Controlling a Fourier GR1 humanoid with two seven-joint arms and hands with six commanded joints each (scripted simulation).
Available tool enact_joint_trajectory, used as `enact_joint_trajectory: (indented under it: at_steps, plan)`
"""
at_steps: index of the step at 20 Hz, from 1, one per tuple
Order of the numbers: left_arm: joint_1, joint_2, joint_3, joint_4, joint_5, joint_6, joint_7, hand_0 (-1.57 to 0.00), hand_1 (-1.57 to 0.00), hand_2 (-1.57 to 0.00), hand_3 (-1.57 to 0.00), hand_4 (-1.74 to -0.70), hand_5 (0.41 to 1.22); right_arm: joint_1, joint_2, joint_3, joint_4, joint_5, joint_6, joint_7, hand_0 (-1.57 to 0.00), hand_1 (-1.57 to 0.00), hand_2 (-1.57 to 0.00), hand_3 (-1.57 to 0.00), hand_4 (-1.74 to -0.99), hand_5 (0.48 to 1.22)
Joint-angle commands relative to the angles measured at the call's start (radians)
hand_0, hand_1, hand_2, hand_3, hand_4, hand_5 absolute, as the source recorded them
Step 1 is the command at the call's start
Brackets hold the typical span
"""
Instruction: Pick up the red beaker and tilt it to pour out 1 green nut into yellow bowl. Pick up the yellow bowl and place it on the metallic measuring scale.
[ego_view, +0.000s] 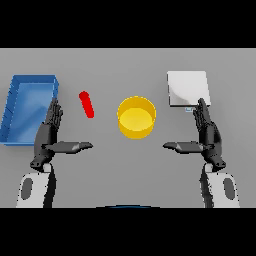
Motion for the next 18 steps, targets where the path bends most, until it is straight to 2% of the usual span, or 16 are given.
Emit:
enact_joint_trajectory:
  at_steps: [1,6,7,8,9,11,12,17,18]
  plan:
    - [-0.002,-0.002,-0.001,0.001,-0.001,0.002,0.001,0.0,0.0,0.0,0.0,-1.2,0.652,-0.002,0.001,0.0,0.001,0.0,-0.002,0.002,0.0,0.0,0.0,0.0,-1.245,0.681]
    - [-0.016,-0.017,-0.012,0.008,-0.014,0.014,0.008,0.0,0.0,0.0,0.0,-1.2,0.652,-0.027,0.008,-0.002,0.021,0.005,-0.012,0.013,0.0,0.0,0.0,0.0,-1.245,0.681]
    - [0.004,0.01,-0.047,-0.027,-0.066,0.011,0.007,0.0,0.0,0.0,0.0,-1.2,0.652,0.011,-0.04,0.039,-0.027,0.104,-0.029,-0.061,0.0,0.0,0.0,0.0,-1.245,0.681]
    - [0.029,0.021,-0.077,-0.061,-0.106,0.012,0.001,0.0,0.0,0.0,0.0,-1.21,0.649,0.055,-0.057,0.074,-0.051,0.172,-0.039,-0.115,0.0,0.0,0.0,0.0,-1.242,0.678]
    - [0.045,0.038,-0.088,-0.094,-0.121,0.008,0.018,0.0,0.0,0.0,0.0,-1.21,0.65,0.071,-0.064,0.098,-0.077,0.216,-0.048,-0.119,0.0,0.0,0.0,0.0,-1.239,0.679]
    - [0.07,0.042,-0.109,-0.123,-0.144,0.007,0.045,0.0,0.0,0.0,0.0,-1.22,0.658,0.082,-0.076,0.112,-0.105,0.249,-0.056,-0.094,0.0,0.0,0.0,0.0,-1.235,0.678]
    - [0.08,0.04,-0.12,-0.132,-0.155,0.01,0.054,0.0,0.0,0.0,0.0,-1.22,0.66,0.095,-0.075,0.121,-0.113,0.261,-0.059,-0.103,0.0,0.0,0.0,0.0,-1.235,0.678]
    - [0.008,0.045,-0.119,-0.073,-0.154,-0.01,0.087,0.0,0.0,0.0,0.0,-1.28,0.691,0.067,-0.074,0.11,-0.122,0.215,-0.028,-0.076,0.0,0.0,0.0,0.0,-1.265,0.68]
    - [-0.008,0.042,-0.111,-0.044,-0.145,-0.016,0.076,0.0,0.0,0.0,0.0,-1.3,0.702,0.076,-0.066,0.114,-0.114,0.209,-0.023,-0.094,0.0,0.0,0.0,0.0,-1.275,0.68]
